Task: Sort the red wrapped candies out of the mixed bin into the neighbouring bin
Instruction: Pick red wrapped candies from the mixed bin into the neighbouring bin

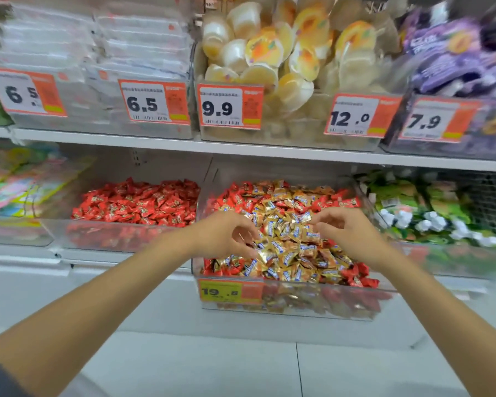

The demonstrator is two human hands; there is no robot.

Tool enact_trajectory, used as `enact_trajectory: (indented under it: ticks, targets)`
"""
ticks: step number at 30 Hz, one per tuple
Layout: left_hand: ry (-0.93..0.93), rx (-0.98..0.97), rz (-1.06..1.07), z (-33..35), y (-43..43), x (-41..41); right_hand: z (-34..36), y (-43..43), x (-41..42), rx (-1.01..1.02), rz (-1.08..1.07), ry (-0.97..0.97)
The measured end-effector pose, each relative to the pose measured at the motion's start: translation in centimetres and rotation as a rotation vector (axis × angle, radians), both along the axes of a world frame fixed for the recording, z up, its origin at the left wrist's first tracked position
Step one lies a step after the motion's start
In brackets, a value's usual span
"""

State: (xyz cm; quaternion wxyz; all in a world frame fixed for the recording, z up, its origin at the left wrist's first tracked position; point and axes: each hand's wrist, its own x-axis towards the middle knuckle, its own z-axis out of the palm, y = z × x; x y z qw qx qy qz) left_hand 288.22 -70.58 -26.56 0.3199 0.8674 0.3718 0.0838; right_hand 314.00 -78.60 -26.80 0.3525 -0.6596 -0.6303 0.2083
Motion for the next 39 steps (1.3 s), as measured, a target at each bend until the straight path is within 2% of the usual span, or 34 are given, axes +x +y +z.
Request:
enact_trajectory:
  ticks: [4,6,8,10,13,18,23,27,31,35,39]
  targets:
    - [0.189,-0.042,-0.075,-1.3,0.1,0.9,-0.4,-0.6,1.1,-0.035,-0.009,-0.018]
    - [0.202,-0.077,-0.077,-1.6,0.4,1.0,-0.3,-0.9,1.4,-0.027,-0.013,-0.003]
    - [0.118,-0.131,-0.033,-1.4,0.7,1.0,-0.3,-1.2,1.7,-0.027,-0.021,0.009]
    - [-0.063,-0.169,0.032,-1.0,0.8,1.0,-0.4,-1.4,2.0,-0.053,-0.019,0.006]
    - [-0.267,-0.131,0.11,-0.4,1.3,1.0,-0.5,-1.8,2.1,-0.094,0.001,0.013]
    - [-0.38,-0.091,0.164,1.1,2.3,0.0,-0.5,-1.5,0.6,-0.108,0.048,0.007]
    - [-0.568,-0.127,0.321,2.5,3.2,-1.9,-0.2,0.4,-3.5,-0.155,0.191,0.018]
    - [-0.614,-0.088,0.474,2.4,4.5,-3.2,0.0,3.8,-8.0,-0.163,0.295,-0.018]
    - [-0.64,-0.158,0.555,1.8,5.6,-4.6,-0.9,6.9,-13.0,-0.18,0.399,-0.146]
    - [-0.653,-0.188,0.599,1.3,6.4,-6.0,-2.8,8.9,-15.2,-0.262,0.466,-0.483]
    - [-0.641,-0.214,0.586,0.6,6.6,-6.5,-3.1,9.8,-15.3,-0.336,0.492,-0.496]
